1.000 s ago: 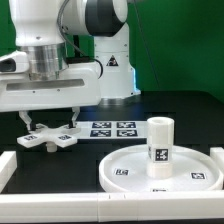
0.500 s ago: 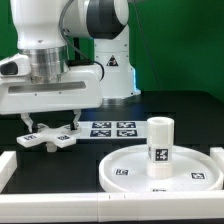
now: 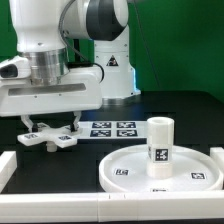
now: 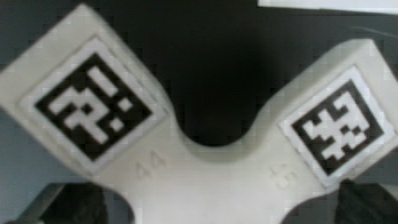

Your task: Assemble round table

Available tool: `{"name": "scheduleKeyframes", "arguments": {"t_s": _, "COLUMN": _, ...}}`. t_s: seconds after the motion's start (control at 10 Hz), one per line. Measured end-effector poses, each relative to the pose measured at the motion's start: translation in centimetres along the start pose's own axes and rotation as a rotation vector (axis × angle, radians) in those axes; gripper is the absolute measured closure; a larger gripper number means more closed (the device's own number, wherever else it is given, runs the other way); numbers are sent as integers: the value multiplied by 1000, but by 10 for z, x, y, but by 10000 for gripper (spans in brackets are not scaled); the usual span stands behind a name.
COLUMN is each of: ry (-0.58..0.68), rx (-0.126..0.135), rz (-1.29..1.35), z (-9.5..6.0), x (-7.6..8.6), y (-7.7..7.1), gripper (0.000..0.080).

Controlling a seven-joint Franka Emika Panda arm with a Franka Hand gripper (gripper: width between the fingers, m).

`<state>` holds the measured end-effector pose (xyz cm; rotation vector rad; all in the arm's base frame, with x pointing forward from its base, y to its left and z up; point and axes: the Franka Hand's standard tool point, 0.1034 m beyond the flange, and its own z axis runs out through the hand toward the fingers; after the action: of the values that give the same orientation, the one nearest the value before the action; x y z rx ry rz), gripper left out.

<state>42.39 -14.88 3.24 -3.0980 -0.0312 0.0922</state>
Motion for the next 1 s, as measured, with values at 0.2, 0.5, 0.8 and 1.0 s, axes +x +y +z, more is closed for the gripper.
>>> {"name": "scheduleKeyframes", "arguments": {"t_s": 0.2, "ry": -3, "rx": 1, "rz": 0, "z": 1, "x": -1, "y": 0, "gripper": 151}}
{"name": "scheduleKeyframes", "arguments": {"t_s": 0.5, "ry": -3, "rx": 1, "rz": 0, "z": 2, "x": -1, "y": 0, "gripper": 151}}
{"name": "scheduleKeyframes", "arguments": {"t_s": 0.8, "ry": -27, "rx": 26, "rz": 82, "z": -1, "x": -1, "y": -1, "gripper": 151}}
{"name": "scheduleKeyframes", "arguments": {"t_s": 1.0, "ry": -26, "rx": 27, "rz": 108, "z": -3, "x": 4, "y": 1, "gripper": 151}}
